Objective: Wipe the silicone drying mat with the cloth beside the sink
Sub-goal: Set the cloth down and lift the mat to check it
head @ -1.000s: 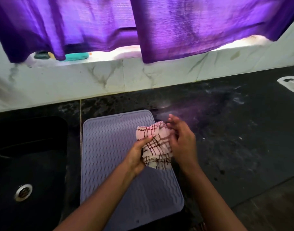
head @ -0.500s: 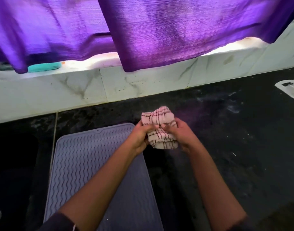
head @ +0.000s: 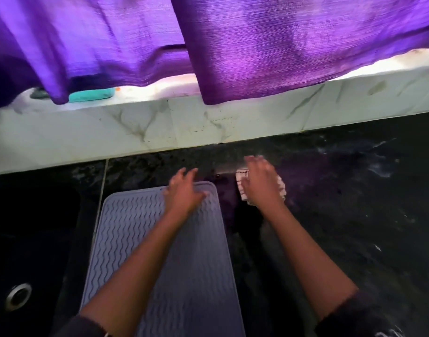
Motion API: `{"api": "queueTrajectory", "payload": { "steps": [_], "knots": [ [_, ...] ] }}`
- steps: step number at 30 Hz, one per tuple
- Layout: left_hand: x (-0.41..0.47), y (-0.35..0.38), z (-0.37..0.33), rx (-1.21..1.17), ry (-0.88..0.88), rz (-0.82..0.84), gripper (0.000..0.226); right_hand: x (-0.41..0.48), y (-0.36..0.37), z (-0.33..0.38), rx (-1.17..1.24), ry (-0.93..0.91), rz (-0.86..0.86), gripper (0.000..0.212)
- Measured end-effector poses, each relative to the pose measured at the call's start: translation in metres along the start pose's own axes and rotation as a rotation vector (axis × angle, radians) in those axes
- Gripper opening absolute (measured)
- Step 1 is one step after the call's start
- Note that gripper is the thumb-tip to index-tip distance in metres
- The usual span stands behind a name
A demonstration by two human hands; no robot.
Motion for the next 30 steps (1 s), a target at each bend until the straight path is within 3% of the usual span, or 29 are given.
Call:
{"api": "queueTrajectory", "payload": {
  "steps": [2, 5, 7, 11, 15, 18, 21, 24, 26, 30],
  "knots": [
    [0.003, -0.034, 0.059, 0.121, -0.059, 0.025, 0.077, 0.0, 0.014, 0.038, 0.068, -0.21, 0.205, 0.045],
    [0.0, -0.064, 0.13, 0.316, -0.117, 0.253, 0.087, 0.001, 0.048, 0.068, -0.083, -0.281, 0.516, 0.054],
    [-0.008, -0.068, 0.148, 0.347, -0.084, 0.323, 0.091, 0.004, 0.06, 0.077, -0.19, -0.244, 0.534, 0.059],
    [-0.012, -0.075, 0.149, 0.238, -0.034, 0.212, 0.079, 0.013, 0.06, 0.082, -0.272, -0.106, 0.543, 0.072],
    [-0.011, -0.094, 0.155, 0.268, 0.042, 0.13, 0.035, 0.014, 0.049, 0.094, -0.311, -0.095, 0.552, 0.055],
    [-0.018, -0.124, 0.146, 0.447, 0.149, -0.019, 0.026, 0.005, 0.026, 0.117, -0.231, -0.112, 0.509, 0.04],
    [-0.036, -0.169, 0.14, 0.189, 0.178, 0.047, 0.018, -0.004, -0.025, 0.149, -0.094, -0.118, 0.486, 0.031],
    [-0.077, -0.24, 0.137, -0.112, 0.212, 0.115, 0.007, -0.021, -0.096, 0.194, 0.026, -0.252, 0.462, 0.017],
    [-0.114, -0.297, 0.132, -0.253, 0.256, 0.074, 0.009, -0.038, -0.144, 0.225, 0.24, -0.302, 0.445, 0.008],
    [-0.169, -0.402, 0.138, -0.412, 0.276, -0.111, 0.005, -0.062, -0.211, 0.281, 0.602, -0.371, 0.261, 0.018]
  ]
}}
Point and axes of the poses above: each hand's wrist, its own x-axis towards the middle knuckle, its own y-axis out of the palm, z = x × y, the point moved 3 cm from there along x, towards the middle knuckle, and after that the axes turned 5 degrees about y, right-handed, at the moved point
